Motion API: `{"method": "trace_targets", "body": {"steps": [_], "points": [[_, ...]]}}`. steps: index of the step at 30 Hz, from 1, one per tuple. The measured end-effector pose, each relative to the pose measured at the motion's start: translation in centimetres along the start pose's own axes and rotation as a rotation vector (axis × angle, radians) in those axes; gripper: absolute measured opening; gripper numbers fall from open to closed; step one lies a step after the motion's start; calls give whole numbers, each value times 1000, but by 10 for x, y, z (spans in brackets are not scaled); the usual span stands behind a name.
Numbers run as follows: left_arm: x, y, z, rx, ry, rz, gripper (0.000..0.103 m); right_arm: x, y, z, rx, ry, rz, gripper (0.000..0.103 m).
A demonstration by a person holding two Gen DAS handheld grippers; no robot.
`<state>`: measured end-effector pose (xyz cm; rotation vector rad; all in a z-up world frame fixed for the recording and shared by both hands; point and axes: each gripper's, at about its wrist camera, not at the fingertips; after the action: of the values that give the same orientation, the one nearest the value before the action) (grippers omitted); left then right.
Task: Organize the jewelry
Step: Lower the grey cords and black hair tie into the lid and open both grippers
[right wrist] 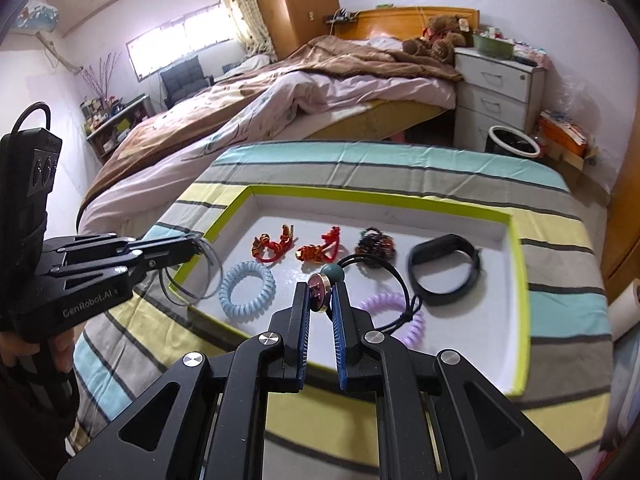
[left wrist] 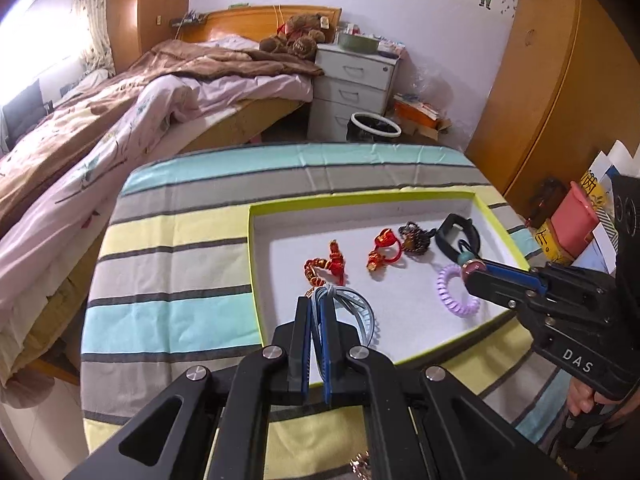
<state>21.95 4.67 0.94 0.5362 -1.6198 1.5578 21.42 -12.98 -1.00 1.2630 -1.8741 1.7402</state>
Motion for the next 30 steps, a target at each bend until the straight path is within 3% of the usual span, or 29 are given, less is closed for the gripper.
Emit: {"method": "trace_targets", "body": {"steps": [14, 30], "points": [[-32, 4, -11, 29, 14, -60, 4, -44, -4, 0, 29, 12, -95, 11], [-42, 2, -11, 30, 23, -82, 7, -58, -4, 2, 32, 17, -128, 12]]}}
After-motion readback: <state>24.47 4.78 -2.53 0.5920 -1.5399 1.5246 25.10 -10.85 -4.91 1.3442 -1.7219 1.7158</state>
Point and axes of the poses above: each gripper's, at about its wrist camera, not at the fingertips, and x roughly against the way its jaws point, z to its right, y to its underside, and after that the axes turned 4 degrees about -x, right-handed
